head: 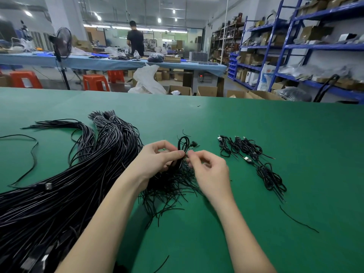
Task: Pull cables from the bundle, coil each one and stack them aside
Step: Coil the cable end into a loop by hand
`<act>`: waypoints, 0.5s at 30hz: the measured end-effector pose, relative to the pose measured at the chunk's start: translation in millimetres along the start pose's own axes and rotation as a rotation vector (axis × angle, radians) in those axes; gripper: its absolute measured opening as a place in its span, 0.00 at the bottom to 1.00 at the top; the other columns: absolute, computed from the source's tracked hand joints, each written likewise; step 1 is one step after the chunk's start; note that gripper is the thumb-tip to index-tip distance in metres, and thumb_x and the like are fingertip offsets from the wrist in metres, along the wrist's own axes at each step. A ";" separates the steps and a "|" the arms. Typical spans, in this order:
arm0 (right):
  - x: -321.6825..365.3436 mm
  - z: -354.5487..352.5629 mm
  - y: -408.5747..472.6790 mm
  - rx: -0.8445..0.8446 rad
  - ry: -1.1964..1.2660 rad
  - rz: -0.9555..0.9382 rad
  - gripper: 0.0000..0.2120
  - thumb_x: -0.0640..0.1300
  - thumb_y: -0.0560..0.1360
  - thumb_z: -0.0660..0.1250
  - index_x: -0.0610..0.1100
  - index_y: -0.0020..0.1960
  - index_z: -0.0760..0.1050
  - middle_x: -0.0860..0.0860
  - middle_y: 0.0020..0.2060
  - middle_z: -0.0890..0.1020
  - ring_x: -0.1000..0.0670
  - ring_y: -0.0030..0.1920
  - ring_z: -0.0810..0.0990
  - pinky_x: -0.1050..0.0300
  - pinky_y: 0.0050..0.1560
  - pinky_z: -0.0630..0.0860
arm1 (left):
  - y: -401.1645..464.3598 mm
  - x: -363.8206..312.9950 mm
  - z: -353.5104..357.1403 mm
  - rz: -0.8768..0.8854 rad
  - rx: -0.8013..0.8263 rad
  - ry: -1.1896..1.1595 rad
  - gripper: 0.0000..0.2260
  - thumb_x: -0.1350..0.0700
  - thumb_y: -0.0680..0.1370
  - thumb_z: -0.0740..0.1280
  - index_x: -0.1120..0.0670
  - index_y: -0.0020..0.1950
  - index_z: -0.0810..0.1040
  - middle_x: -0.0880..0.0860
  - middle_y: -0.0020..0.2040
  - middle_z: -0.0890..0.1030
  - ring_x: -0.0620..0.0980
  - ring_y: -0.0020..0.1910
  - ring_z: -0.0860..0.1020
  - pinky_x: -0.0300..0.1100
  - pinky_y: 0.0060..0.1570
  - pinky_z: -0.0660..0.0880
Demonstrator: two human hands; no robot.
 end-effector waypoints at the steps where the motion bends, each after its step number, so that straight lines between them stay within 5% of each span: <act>1: -1.9 1.3 1.0 0.073 0.168 0.180 0.13 0.53 0.79 0.70 0.47 0.40 0.83 0.54 0.30 0.81 0.53 0.25 0.70 0.61 0.25 0.67 | 0.4 0.5 0.0 0.008 0.021 -0.009 0.08 0.58 0.74 0.76 0.53 0.42 0.78 0.47 0.29 0.73 0.43 0.26 0.67 0.32 0.31 0.66; 3: -4.5 1.5 0.9 0.168 0.284 0.340 0.13 0.53 0.79 0.70 0.46 0.41 0.83 0.56 0.32 0.81 0.57 0.25 0.69 0.67 0.24 0.63 | 1.0 1.6 0.3 0.010 0.078 0.000 0.06 0.58 0.75 0.76 0.54 0.46 0.79 0.47 0.30 0.73 0.44 0.28 0.67 0.33 0.33 0.67; 8: -10.0 -5.4 3.2 0.174 0.335 0.364 0.07 0.47 0.78 0.71 0.46 0.43 0.82 0.57 0.31 0.80 0.58 0.26 0.68 0.68 0.24 0.61 | 1.1 6.1 1.7 -0.006 0.199 0.022 0.06 0.59 0.77 0.73 0.51 0.52 0.82 0.47 0.40 0.83 0.44 0.39 0.77 0.37 0.44 0.72; 12: -10.2 -8.5 3.9 0.164 0.283 0.225 0.07 0.45 0.79 0.71 0.46 0.42 0.81 0.56 0.30 0.77 0.59 0.26 0.67 0.69 0.26 0.62 | 1.7 8.2 4.0 0.005 0.213 -0.040 0.09 0.62 0.77 0.72 0.50 0.54 0.81 0.48 0.45 0.85 0.43 0.41 0.81 0.34 0.41 0.77; 15: -8.6 -11.4 4.1 0.153 0.107 0.129 0.08 0.49 0.77 0.72 0.46 0.42 0.82 0.51 0.26 0.70 0.52 0.27 0.63 0.61 0.29 0.60 | 1.0 8.8 4.6 0.029 0.206 -0.036 0.11 0.62 0.76 0.73 0.53 0.57 0.81 0.48 0.44 0.85 0.43 0.41 0.81 0.34 0.41 0.77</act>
Point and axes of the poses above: each hand's wrist, its own y-axis towards the middle knuckle, its own z-axis out of the palm, x = y × z, the point moved 3 cm from there along y, towards the middle knuckle
